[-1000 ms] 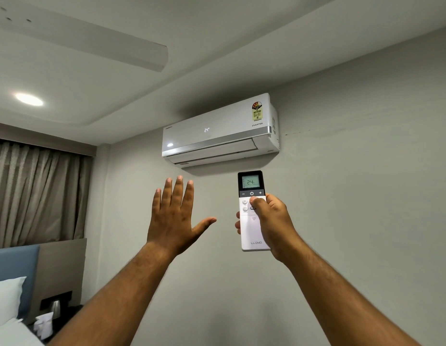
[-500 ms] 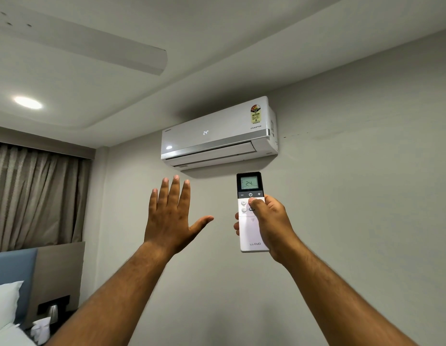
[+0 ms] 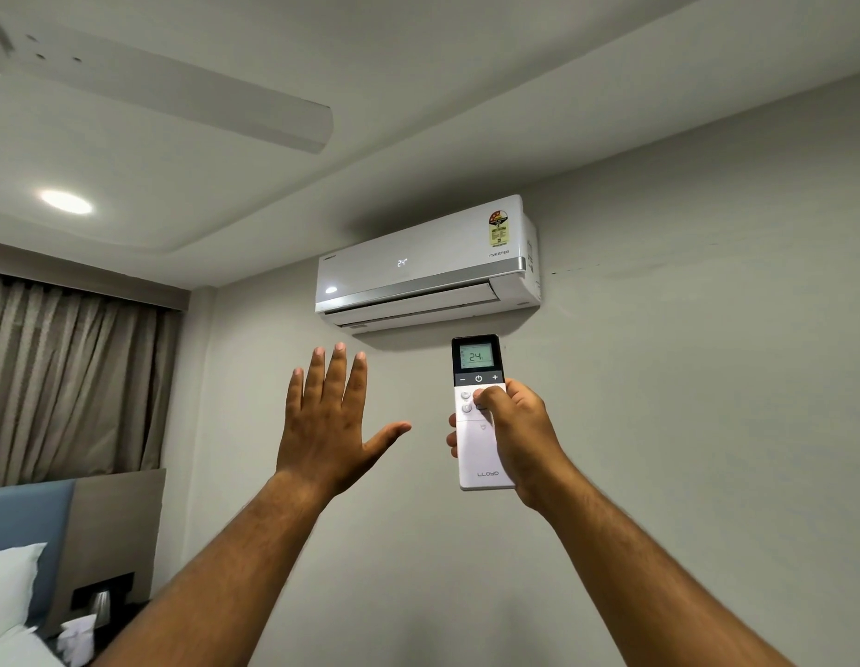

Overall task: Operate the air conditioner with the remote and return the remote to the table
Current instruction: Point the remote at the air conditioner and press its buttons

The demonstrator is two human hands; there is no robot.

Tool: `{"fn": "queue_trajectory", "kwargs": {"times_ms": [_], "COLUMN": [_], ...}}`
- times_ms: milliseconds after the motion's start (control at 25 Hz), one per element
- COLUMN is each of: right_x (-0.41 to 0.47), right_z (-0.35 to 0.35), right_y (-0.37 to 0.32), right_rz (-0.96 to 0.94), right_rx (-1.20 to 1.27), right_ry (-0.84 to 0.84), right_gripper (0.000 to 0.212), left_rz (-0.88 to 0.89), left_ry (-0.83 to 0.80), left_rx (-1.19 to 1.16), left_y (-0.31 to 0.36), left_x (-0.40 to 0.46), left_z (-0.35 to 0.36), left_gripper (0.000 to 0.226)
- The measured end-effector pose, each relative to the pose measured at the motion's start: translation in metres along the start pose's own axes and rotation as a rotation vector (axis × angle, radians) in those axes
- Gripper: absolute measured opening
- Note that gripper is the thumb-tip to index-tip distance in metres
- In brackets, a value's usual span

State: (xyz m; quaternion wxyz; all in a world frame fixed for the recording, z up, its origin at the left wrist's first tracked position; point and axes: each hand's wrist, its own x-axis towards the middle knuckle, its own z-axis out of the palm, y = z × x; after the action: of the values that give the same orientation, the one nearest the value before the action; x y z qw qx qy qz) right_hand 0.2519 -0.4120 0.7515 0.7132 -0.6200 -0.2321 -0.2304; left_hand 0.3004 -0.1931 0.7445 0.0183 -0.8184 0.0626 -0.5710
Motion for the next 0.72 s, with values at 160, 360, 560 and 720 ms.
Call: {"fn": "queue_trajectory", "kwargs": {"times_ms": [160, 360, 560, 720], "right_x": [0.002, 0.006, 0.009, 0.011], "right_z": [0.002, 0.006, 0.008, 0.010], "right_y": [0.002, 0.005, 0.007, 0.008], "right_rz": [-0.004, -0.009, -0.012, -0.010], "right_rx": [0.001, -0.011, -0.022, -0.031], "right_ry": [-0.004, -0.005, -0.006, -0.007], "right_gripper": [0.010, 0.012, 0.013, 0.011], "left_rz": [0.003, -0.002, -0.006, -0.009], "left_ry": [0.015, 0.007, 0.009, 0.017], "left_rx": [0.011, 0.018, 0.022, 0.028], "left_y": [-0.004, -0.009, -0.014, -0.020], "left_x": [0.002, 0.001, 0.001, 0.000], "left_z": [-0.005, -0.005, -0.001, 0.002], "left_gripper": [0.102, 0.102, 0.102, 0.101]}}
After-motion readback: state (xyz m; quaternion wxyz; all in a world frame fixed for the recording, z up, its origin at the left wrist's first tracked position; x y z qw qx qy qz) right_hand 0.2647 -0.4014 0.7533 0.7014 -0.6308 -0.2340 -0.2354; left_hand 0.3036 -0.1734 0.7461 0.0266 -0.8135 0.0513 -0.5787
